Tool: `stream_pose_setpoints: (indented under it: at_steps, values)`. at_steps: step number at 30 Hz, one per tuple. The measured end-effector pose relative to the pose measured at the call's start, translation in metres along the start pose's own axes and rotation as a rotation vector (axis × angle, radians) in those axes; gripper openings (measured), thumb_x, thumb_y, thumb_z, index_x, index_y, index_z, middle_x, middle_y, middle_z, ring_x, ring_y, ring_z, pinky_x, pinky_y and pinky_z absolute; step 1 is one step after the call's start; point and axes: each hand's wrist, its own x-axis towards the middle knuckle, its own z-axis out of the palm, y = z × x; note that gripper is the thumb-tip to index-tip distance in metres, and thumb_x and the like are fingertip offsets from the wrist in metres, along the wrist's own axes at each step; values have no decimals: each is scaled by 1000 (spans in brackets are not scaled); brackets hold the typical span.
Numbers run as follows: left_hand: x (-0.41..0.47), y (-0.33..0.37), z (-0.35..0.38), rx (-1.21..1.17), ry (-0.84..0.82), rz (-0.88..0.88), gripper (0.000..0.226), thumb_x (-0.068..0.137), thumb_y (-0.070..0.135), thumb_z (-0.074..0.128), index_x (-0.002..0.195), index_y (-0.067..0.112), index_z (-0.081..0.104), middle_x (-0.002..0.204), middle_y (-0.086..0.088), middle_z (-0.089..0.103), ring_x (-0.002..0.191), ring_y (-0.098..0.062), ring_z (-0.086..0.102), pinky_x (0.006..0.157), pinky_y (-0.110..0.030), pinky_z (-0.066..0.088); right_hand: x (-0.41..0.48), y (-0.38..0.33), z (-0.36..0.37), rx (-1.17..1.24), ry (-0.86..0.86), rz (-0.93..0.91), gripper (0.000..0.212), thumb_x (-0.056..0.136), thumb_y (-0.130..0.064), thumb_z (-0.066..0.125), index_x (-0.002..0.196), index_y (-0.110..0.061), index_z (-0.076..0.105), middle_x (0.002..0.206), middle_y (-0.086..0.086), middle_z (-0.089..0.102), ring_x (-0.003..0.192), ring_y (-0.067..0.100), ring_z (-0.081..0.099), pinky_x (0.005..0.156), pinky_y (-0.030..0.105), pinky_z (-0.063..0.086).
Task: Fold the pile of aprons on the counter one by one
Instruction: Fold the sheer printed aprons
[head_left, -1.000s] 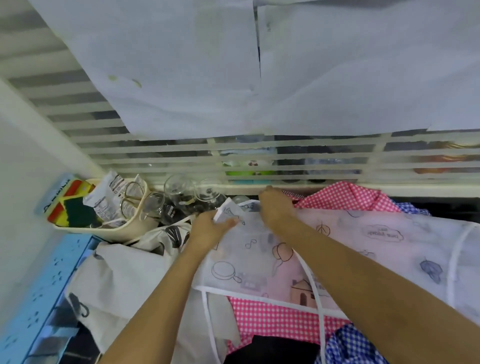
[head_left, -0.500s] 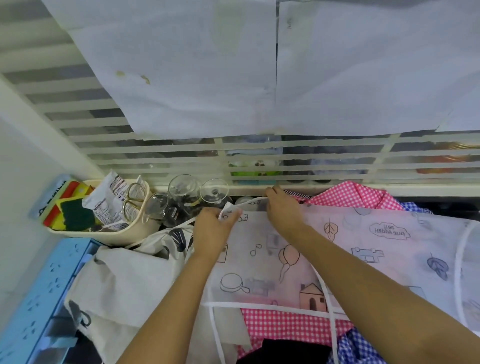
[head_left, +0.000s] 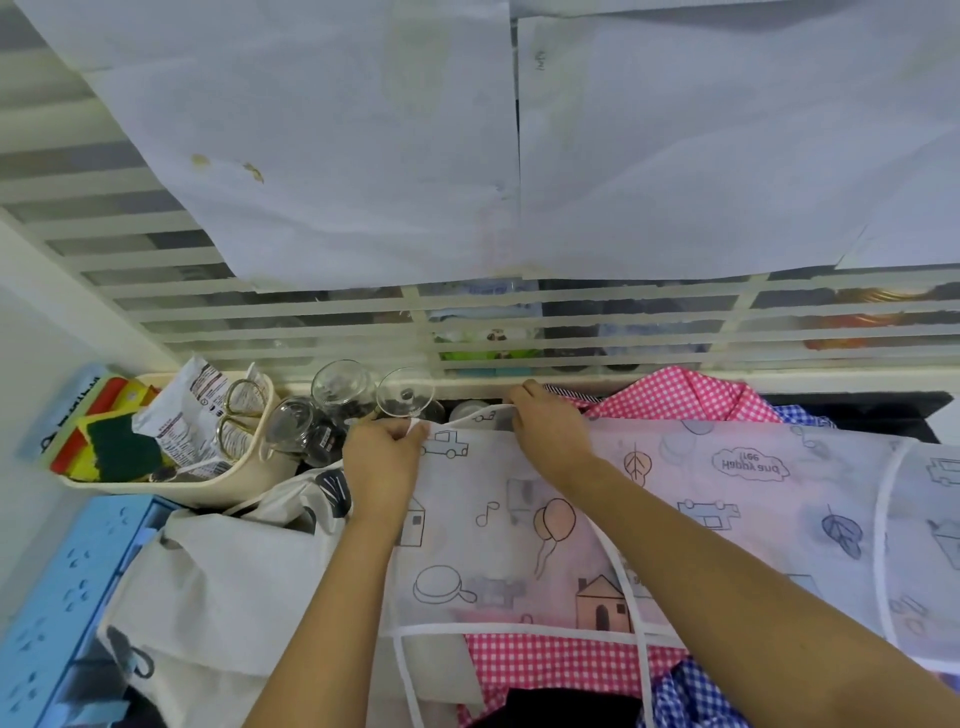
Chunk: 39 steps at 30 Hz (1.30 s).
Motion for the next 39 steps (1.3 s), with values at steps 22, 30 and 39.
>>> stream_pose_setpoints:
  at_steps: [22, 30, 39]
  values:
    - [-10, 4, 4, -57, 196, 95, 30, 84, 11, 71, 113, 7, 62, 96, 0, 63, 80, -6, 58, 73, -9, 44, -10, -3, -10, 378, -29, -23, 27, 95, -7, 49, 121, -8, 56, 120, 7, 57, 103, 17, 55, 90, 23, 42]
    - [-60, -34, 88, 717, -468, 693, 59, 91, 20, 56, 145, 7, 37, 150, -12, 37, 137, -37, 36, 111, -53, 25, -87, 64, -1, 257, 101, 23, 39, 94, -6, 48, 132, -12, 54, 138, 8, 51, 128, 26, 47, 106, 37, 40]
    - [-39, -35, 105, 844, -347, 479, 69, 101, 48, 31, 153, 12, 5, 161, -2, -1, 148, -23, -10, 112, -54, -14, -174, 84, 46, -107, -382, -282, 59, 99, -54, 9, 150, -29, 24, 158, -5, 8, 145, 23, -2, 116, 41, -18]
